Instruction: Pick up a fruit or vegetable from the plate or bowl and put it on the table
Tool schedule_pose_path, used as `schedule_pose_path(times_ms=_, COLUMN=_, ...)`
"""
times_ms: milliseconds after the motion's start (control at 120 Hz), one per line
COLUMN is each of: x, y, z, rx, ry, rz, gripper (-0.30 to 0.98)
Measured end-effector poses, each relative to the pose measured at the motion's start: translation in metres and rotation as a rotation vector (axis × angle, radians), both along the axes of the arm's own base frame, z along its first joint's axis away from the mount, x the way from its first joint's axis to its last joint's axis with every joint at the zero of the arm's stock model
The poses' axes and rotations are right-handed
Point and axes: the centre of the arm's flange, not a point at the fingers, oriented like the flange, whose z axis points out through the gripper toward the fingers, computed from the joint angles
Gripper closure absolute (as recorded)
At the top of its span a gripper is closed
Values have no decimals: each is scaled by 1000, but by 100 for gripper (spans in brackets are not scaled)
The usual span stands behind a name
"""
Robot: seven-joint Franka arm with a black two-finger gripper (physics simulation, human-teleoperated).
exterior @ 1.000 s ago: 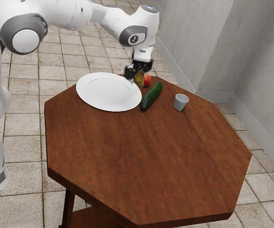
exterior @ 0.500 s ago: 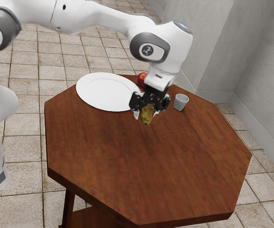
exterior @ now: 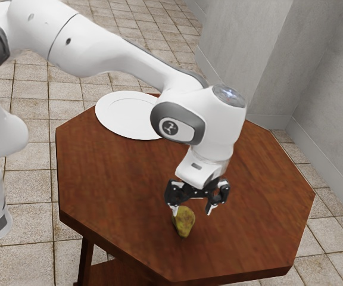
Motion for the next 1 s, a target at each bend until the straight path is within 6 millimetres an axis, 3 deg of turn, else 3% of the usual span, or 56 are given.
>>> schedule_pose_path(times_ms=58, x=-9, y=-17, z=3, rx=-7, ry=-9, rz=-21, gripper=4)
schedule_pose_path(times_ms=200, x=-24, y=-54, z=31, rx=-44, ry=-65, rz=-63, gripper=3)
schedule_pose_path(times_ms=292, x=-22, y=-66, z=97, rx=-111, ry=-157, rz=-63, gripper=2)
schedule_pose_path(times_ms=333, x=-20, y=-64, z=130, rx=-140, ry=-193, rz=-52, gripper=2)
schedule_pose_path(times_ms=375, x=-17, y=-57, z=150, rx=-146, ry=-214, rz=-28, gripper=2)
schedule_pose_path(times_ms=500, x=9, y=-4, z=166, rx=-116, ry=-210, rz=122, gripper=2)
schedule_pose_path(times_ms=575, x=34, y=52, z=189, rx=-96, ry=-246, rz=253, gripper=2)
schedule_pose_path(times_ms=650, x=56, y=129, z=221, rx=-76, ry=-294, rz=420, gripper=2)
schedule_pose_path(times_ms=742, x=52, y=257, z=295, rx=-27, ry=-403, rz=693, gripper=2)
schedule_pose_path(times_ms=783, x=42, y=324, z=312, rx=5, ry=-425, rz=838, gripper=2)
schedule_pose_path(times_ms=867, x=14, y=451, z=317, rx=62, ry=-415, rz=1119, gripper=2)
schedule_pose_path(times_ms=900, x=4, y=495, z=303, rx=67, ry=-376, rz=1208, gripper=2)
schedule_pose_path(times_ms=958, x=-21, y=566, z=284, rx=73, ry=-329, rz=1359, gripper=2)
schedule_pose_path(times_ms=1000, x=-41, y=604, z=276, rx=65, ry=-310, rz=1448, gripper=2)
